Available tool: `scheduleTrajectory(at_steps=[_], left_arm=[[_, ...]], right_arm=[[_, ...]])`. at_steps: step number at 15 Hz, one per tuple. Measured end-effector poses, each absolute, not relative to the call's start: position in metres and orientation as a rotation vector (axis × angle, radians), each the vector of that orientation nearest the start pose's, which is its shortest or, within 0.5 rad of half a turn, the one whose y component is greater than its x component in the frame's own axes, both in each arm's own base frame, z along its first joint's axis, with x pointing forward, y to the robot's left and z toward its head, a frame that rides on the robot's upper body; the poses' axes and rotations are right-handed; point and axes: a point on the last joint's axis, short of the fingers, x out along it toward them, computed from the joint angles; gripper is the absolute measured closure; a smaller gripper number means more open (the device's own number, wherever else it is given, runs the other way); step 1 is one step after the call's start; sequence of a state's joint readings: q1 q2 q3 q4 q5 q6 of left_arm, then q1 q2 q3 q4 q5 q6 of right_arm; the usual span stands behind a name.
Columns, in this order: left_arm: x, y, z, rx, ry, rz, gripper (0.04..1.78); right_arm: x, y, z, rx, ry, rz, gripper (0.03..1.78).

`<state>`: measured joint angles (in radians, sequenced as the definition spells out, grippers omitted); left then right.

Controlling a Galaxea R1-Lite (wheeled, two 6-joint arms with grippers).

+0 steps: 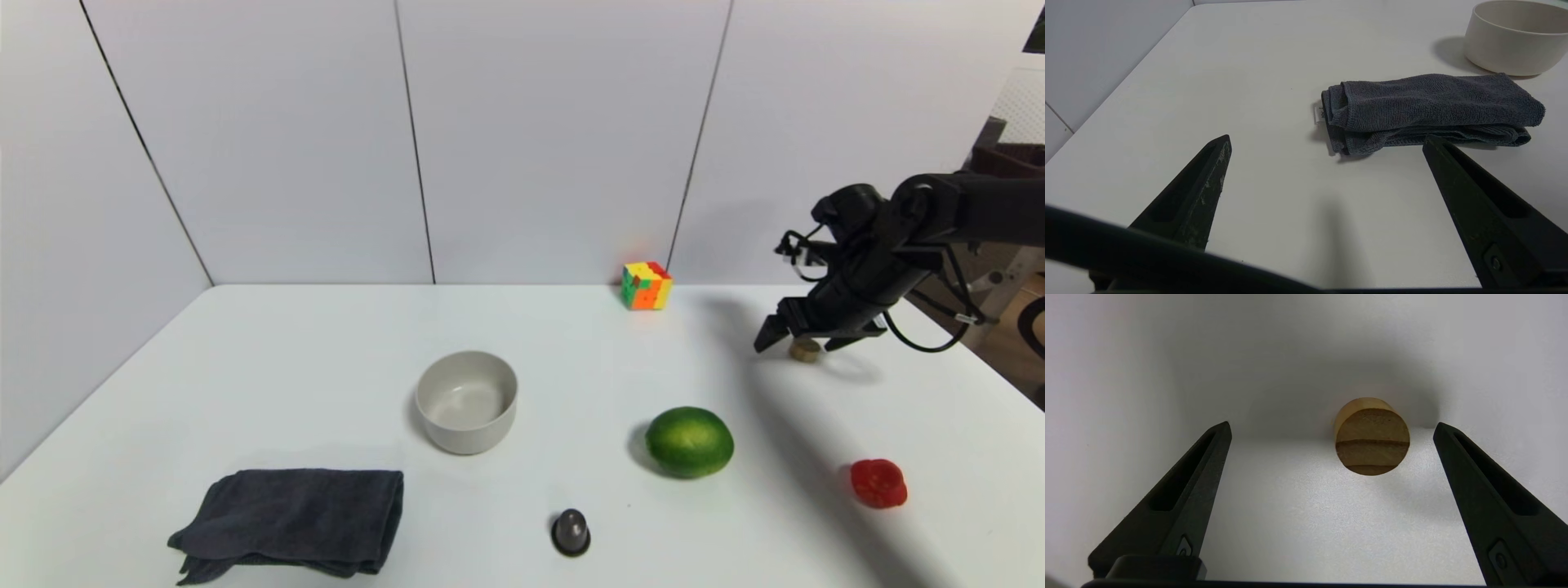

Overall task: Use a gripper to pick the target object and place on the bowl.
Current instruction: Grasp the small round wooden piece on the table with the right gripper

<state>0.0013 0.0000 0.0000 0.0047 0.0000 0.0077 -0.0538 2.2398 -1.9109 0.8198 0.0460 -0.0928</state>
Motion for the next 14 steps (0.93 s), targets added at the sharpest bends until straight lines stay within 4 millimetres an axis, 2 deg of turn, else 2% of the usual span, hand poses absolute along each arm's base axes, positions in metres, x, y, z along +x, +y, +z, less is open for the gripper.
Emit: scheduleTrajectory(at_steps=[9, 14], left_arm=[[-0.0228, 0.0, 0.075, 0.008, 0.005, 0.001, 0.13], [-0.0228, 0.0, 0.075, 0.008, 0.005, 0.001, 0.13]], right_arm=[[0.418, -0.0213, 0.1552, -0.025, 1.15, 0.048, 0.1], [0.4188, -0.0221, 0.1532, -0.026, 1.155, 0.046, 0.83]])
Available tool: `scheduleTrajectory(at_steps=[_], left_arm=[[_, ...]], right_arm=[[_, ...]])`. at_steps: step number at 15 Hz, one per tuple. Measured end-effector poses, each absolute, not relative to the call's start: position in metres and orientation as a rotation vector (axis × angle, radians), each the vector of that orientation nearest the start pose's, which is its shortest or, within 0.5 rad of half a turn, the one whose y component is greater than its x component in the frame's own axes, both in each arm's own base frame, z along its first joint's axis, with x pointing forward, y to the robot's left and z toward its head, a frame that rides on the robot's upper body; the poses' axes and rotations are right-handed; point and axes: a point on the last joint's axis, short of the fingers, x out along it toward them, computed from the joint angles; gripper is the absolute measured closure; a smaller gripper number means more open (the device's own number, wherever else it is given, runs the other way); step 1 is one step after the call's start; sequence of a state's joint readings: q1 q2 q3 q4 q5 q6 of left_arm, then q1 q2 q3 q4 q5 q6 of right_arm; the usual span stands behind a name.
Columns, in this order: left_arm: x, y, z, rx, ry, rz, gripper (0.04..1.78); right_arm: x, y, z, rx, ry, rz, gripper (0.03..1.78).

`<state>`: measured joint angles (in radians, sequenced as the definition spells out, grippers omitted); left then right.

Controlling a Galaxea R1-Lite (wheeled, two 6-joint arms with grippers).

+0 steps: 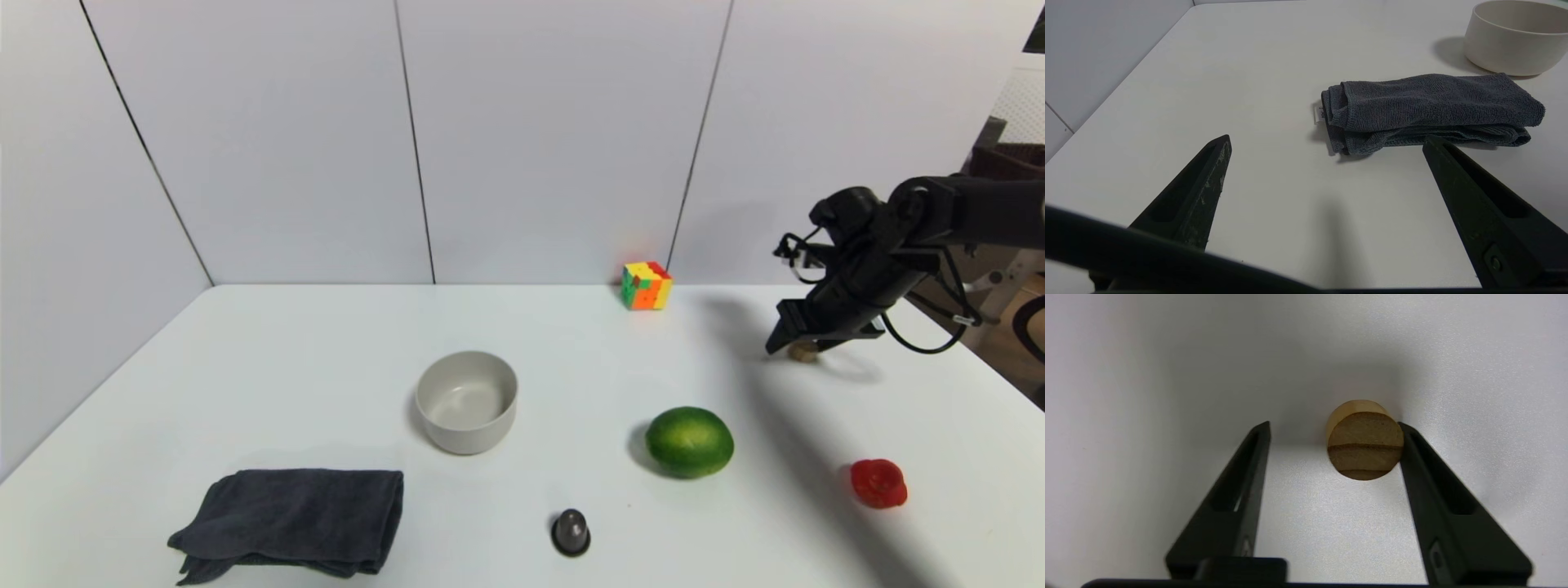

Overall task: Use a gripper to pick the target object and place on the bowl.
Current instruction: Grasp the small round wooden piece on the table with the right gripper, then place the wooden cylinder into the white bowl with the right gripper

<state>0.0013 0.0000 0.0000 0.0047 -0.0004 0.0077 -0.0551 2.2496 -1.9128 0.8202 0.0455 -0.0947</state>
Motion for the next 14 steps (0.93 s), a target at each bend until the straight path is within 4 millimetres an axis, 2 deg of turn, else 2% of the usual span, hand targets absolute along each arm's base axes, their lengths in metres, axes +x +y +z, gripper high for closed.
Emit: scheduleTrajectory(at_steps=[2, 3, 4, 9, 12, 14], left_arm=[[-0.023, 0.0, 0.075, 0.008, 0.004, 0.001, 0.13], [-0.023, 0.0, 0.075, 0.008, 0.004, 0.001, 0.13], [-0.023, 0.0, 0.075, 0.008, 0.005, 0.001, 0.13], [-0.023, 0.0, 0.075, 0.008, 0.004, 0.001, 0.13], [-0.023, 0.0, 0.075, 0.007, 0.005, 0.001, 0.13], [-0.023, 0.0, 0.075, 0.008, 0.005, 0.001, 0.13]], right_arm=[[0.419, -0.022, 0.153, -0.032, 1.156, 0.035, 1.03], [0.419, -0.023, 0.153, -0.041, 1.158, 0.023, 1.25], [0.419, -0.022, 0.153, -0.045, 1.158, 0.02, 1.34], [0.414, -0.022, 0.159, -0.046, 1.151, 0.024, 1.34], [0.403, -0.017, 0.177, -0.05, 1.121, 0.032, 1.34], [0.387, -0.006, 0.193, -0.064, 1.097, 0.055, 1.34]])
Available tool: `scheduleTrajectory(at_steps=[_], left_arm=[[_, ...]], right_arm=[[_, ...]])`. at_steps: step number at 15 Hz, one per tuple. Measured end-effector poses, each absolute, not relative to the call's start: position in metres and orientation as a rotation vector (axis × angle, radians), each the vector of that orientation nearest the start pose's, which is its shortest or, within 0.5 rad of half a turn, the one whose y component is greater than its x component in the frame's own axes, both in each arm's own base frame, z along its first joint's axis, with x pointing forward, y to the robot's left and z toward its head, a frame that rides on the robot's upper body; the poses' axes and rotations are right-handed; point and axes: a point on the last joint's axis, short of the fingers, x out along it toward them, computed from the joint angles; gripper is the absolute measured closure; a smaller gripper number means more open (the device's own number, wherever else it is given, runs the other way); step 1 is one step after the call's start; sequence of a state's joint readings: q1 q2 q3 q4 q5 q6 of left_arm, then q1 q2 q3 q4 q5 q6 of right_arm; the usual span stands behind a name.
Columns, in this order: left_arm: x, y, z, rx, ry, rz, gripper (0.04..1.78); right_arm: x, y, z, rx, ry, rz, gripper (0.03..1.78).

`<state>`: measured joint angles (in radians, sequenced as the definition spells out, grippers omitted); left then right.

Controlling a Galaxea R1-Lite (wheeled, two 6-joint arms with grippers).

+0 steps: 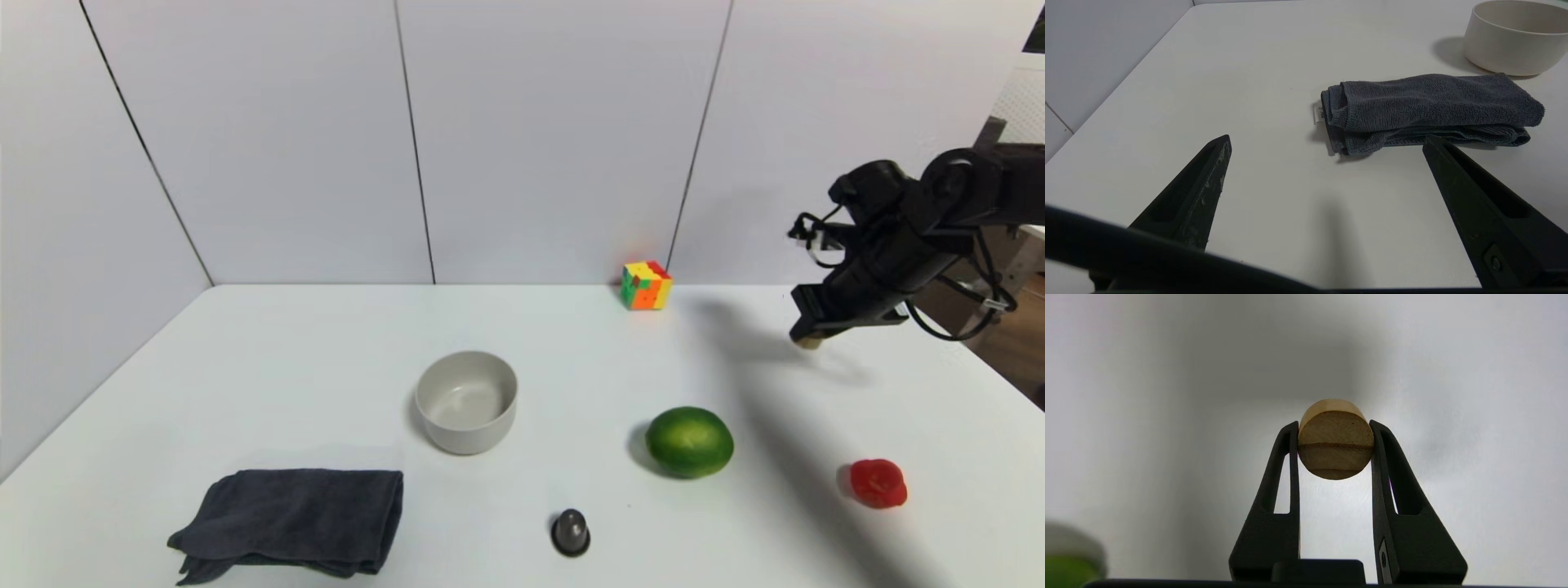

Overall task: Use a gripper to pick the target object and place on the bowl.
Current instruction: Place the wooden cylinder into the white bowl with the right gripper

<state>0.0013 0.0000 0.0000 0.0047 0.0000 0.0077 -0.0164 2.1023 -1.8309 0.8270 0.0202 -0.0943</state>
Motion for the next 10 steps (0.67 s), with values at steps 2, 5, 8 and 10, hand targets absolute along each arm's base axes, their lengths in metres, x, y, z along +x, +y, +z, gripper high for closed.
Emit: scheduleTrajectory(at_steps=[2, 5, 8, 10], left_arm=[[-0.023, 0.0, 0.075, 0.007, 0.005, 0.001, 0.13], [-0.023, 0.0, 0.075, 0.007, 0.005, 0.001, 0.13], [-0.023, 0.0, 0.075, 0.007, 0.005, 0.001, 0.13], [-0.023, 0.0, 0.075, 0.008, 0.004, 0.001, 0.13]], right_arm=[[0.367, 0.016, 0.208, -0.095, 1.079, 0.108, 1.34], [0.341, 0.055, 0.222, -0.16, 1.056, 0.215, 1.34], [0.328, 0.092, 0.23, -0.233, 0.999, 0.329, 1.34], [0.323, 0.115, 0.231, -0.275, 0.965, 0.397, 1.34]])
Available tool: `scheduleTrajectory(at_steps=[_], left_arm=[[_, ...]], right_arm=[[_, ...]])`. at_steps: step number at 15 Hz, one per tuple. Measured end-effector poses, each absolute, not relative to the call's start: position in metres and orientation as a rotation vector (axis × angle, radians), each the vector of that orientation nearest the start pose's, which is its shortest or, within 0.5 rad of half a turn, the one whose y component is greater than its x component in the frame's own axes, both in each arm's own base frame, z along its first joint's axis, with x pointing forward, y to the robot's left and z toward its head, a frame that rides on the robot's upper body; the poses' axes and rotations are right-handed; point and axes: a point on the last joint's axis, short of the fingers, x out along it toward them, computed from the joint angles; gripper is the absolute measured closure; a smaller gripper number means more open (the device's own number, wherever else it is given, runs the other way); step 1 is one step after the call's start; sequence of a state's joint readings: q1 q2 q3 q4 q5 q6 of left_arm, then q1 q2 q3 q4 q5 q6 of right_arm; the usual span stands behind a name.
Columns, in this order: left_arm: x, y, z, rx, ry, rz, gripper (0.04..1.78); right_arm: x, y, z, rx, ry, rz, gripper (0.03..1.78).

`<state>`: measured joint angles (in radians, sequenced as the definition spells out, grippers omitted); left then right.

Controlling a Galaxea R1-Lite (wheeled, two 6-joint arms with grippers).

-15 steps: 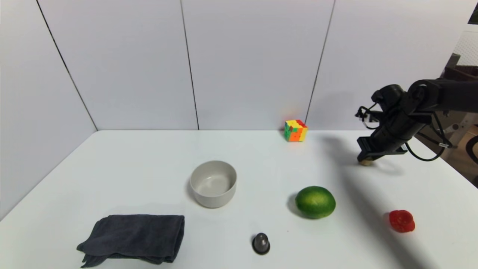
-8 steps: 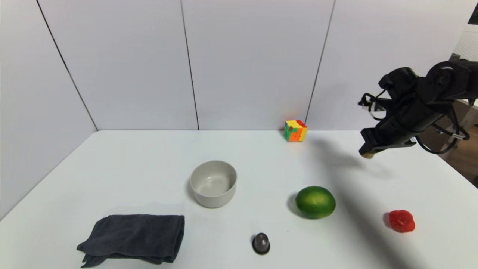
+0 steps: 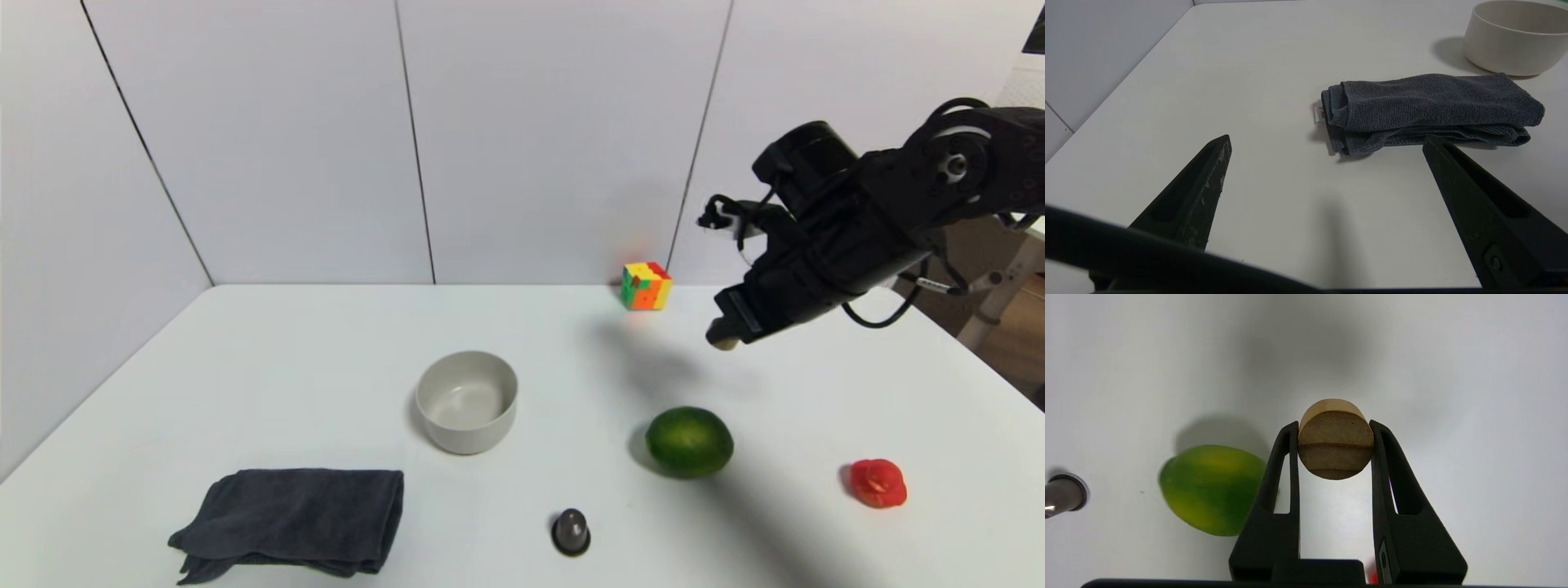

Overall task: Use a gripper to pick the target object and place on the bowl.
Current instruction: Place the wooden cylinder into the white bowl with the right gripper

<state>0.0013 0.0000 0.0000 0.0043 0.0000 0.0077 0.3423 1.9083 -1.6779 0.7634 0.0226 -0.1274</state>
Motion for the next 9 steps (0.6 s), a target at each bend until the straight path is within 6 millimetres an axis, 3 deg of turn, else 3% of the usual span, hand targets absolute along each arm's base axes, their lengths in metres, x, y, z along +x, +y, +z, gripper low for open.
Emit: scheduleTrajectory(at_steps=[9], left_arm=[[-0.023, 0.0, 0.075, 0.008, 0.005, 0.001, 0.13]], right_arm=[[0.311, 0.225, 0.227, -0.384, 0.852, 0.648, 1.34]])
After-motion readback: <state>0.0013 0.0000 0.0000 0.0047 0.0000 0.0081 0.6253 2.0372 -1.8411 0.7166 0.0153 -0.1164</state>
